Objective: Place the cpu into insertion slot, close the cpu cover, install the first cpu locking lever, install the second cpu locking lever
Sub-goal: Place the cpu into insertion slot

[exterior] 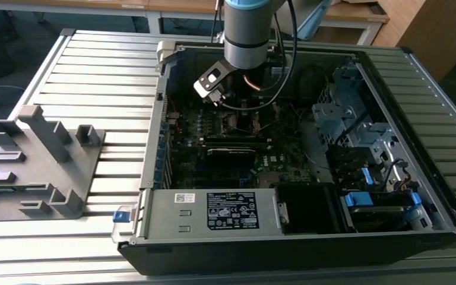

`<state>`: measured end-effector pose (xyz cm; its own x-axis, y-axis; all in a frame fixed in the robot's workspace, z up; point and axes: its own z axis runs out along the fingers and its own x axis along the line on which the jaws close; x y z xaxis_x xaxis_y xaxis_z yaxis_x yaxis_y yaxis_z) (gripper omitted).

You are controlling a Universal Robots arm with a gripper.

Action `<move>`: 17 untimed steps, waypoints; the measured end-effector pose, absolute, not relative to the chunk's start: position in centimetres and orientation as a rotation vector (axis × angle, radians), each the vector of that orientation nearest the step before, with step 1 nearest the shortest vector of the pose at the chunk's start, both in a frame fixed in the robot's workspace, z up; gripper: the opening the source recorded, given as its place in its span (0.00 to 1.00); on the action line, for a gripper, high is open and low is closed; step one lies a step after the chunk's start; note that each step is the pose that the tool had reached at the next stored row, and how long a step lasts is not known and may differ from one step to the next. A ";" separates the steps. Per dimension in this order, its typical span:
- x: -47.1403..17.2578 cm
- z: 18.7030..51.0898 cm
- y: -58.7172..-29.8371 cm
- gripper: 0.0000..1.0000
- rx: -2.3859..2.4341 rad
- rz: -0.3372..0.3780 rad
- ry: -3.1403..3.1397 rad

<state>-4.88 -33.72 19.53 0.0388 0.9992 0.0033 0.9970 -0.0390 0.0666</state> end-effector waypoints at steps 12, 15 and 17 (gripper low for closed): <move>-4.9 19.4 -33.7 0.54 2.208 0.076 2.170; -4.9 19.4 -33.7 0.54 2.208 0.075 2.170; -4.9 19.4 -33.7 0.54 2.208 0.076 2.170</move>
